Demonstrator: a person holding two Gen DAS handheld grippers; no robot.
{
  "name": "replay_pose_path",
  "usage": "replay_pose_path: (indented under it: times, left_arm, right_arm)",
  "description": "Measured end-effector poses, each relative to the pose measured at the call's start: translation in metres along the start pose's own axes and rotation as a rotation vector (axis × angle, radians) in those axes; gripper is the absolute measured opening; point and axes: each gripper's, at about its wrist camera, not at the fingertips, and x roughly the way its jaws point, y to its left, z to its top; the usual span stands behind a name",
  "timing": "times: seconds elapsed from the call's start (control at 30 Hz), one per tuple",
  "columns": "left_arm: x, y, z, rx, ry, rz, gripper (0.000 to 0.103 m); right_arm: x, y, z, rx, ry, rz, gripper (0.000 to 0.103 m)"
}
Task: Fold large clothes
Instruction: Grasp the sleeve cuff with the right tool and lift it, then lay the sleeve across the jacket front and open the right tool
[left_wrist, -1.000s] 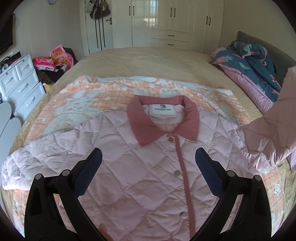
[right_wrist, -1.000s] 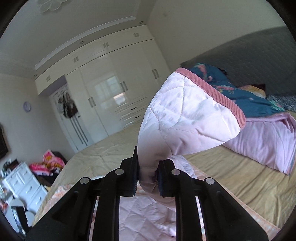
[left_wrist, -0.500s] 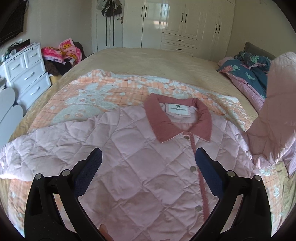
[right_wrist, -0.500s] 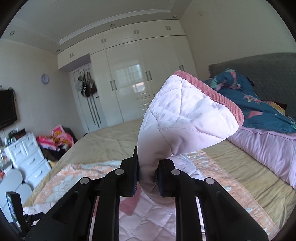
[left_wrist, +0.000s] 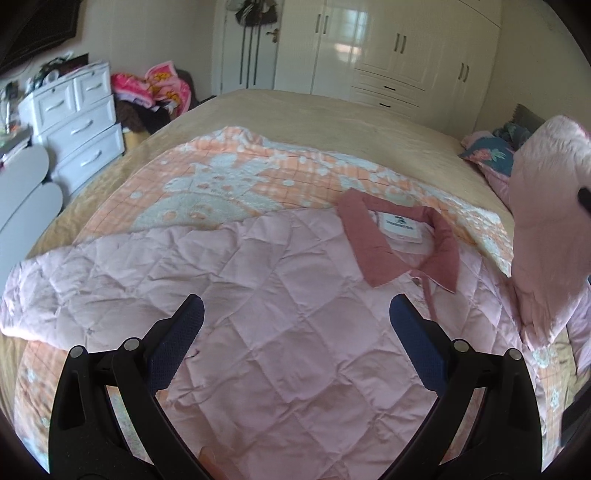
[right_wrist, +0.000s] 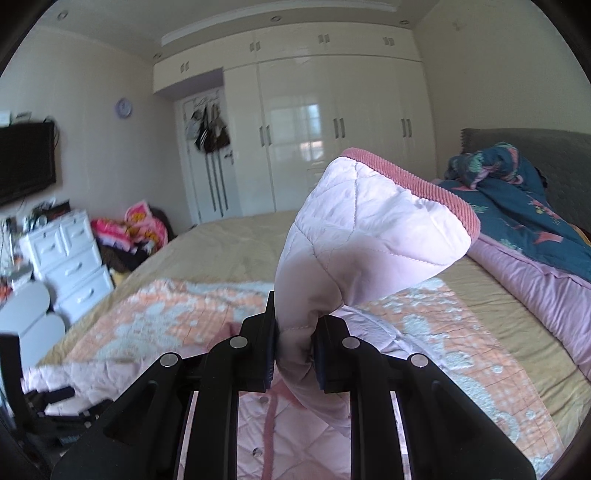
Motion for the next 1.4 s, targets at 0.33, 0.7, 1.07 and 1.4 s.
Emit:
replay_pose_path:
  times: [0.33,0.7,1.07,1.4]
  left_arm:
    - [0.014,0.048,0.003,-0.204,0.054,-0.125,0.094]
    - [0.022,0.051,0.001,-0.304,0.085,-0.279,0.094]
    - [0.064,0.032,-0.023,-0.341,0.242,-0.395,0.094]
    - [0.094,-0.004,-0.053,-0.232,0.269,-0.304,0.032]
  right_arm:
    - [0.049,0.075,-0.068,-0.210,0.158,0.063,0.016]
    - [0.069,0.122,-0.132,-0.348,0.334,0.201,0.038]
    - [0.029,0.067,-0.125,-0.232,0.394,0.307,0.087]
    - [0.027,-0.075,-0.097,0.023,0.370,0.012,0.087]
